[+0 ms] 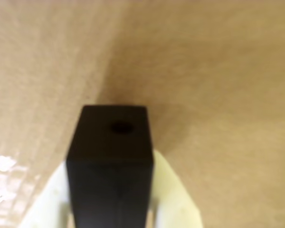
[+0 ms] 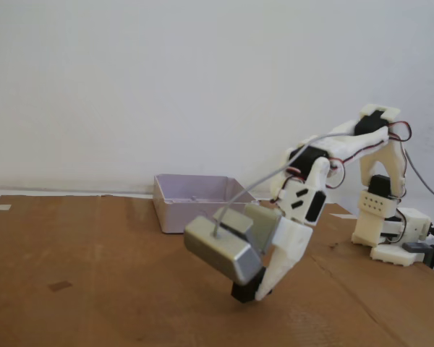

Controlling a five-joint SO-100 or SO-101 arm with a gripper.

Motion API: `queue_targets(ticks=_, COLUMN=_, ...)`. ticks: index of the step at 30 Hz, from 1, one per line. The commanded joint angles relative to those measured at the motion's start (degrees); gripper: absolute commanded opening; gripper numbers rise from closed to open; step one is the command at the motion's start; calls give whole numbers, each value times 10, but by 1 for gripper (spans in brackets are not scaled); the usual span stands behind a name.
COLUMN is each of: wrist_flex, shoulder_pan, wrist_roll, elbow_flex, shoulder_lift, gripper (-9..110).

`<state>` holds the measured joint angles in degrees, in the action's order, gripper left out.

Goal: Grasp a block and put it in the box.

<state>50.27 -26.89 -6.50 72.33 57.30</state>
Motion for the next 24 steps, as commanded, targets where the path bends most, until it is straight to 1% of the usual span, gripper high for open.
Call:
queue_targets(ticks=1, wrist_flex=-10, shoulder_pan=13, wrist_roll=-1, elbow_flex=-26, shoulder_lift=134, gripper=0)
queue_targets(ticks=24, wrist_flex=-10, shoulder_pan=68, wrist_roll=-1, elbow_flex=-24, shoulder_lift=241, gripper=0)
